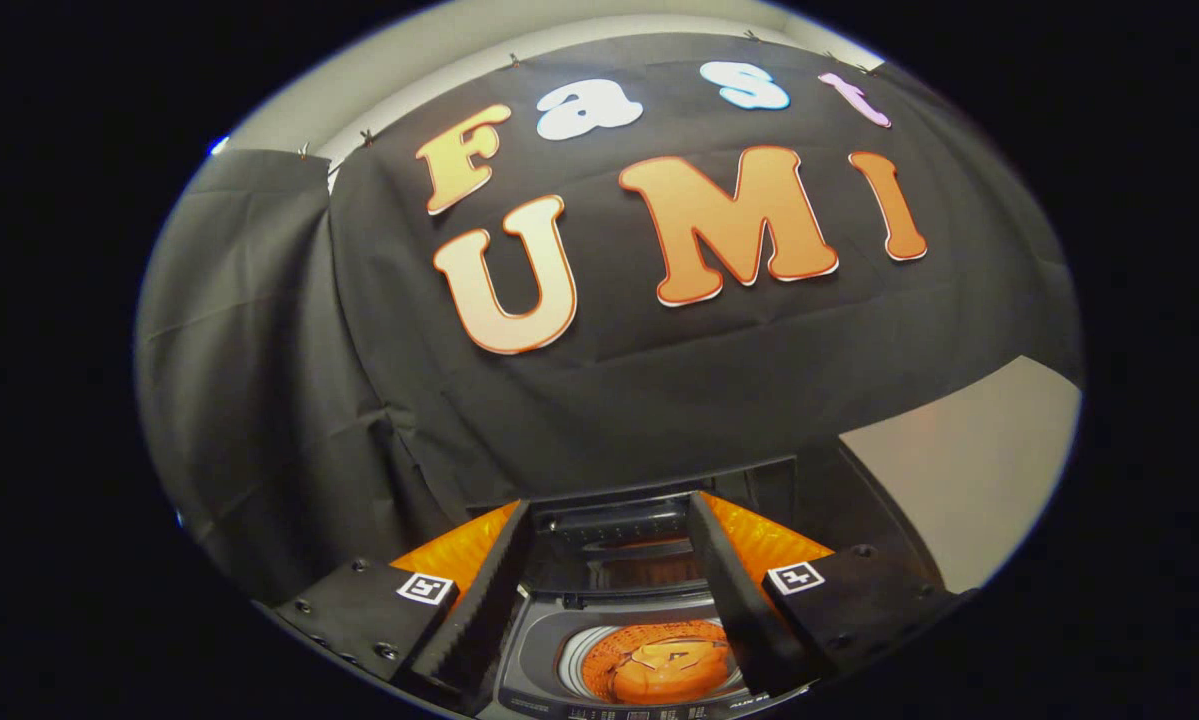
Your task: Put the clothes into the washing machine and then close the washing machine lid.
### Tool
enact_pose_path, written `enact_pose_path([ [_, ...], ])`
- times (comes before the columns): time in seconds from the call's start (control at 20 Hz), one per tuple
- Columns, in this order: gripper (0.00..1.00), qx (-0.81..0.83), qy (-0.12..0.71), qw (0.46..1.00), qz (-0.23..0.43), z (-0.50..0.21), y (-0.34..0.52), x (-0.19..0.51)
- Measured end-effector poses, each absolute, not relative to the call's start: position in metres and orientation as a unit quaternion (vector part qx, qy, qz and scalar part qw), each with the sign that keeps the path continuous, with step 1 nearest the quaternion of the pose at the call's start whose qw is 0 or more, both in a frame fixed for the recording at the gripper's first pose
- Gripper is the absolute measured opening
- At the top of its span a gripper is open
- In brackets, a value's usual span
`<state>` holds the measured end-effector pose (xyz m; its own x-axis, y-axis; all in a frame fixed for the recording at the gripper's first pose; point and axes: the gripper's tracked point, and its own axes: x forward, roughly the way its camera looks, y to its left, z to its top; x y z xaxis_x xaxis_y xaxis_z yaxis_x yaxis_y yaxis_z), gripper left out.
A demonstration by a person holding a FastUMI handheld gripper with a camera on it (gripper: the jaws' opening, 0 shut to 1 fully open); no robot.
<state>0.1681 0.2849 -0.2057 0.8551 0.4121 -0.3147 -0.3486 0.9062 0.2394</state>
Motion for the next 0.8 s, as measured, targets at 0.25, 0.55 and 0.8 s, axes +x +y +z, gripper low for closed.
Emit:
enact_pose_path([
  [0.25, 0.98, 0.075, 0.143, 0.971, 0.179, -0.17, 0.241, 0.162],
  [0.55, 0.98, 0.031, 0.09, 0.978, 0.184, -0.117, 0.215, 0.152],
  [0.8, 0.98, 0.033, 0.073, 0.979, 0.188, -0.1, 0.197, 0.144],
])
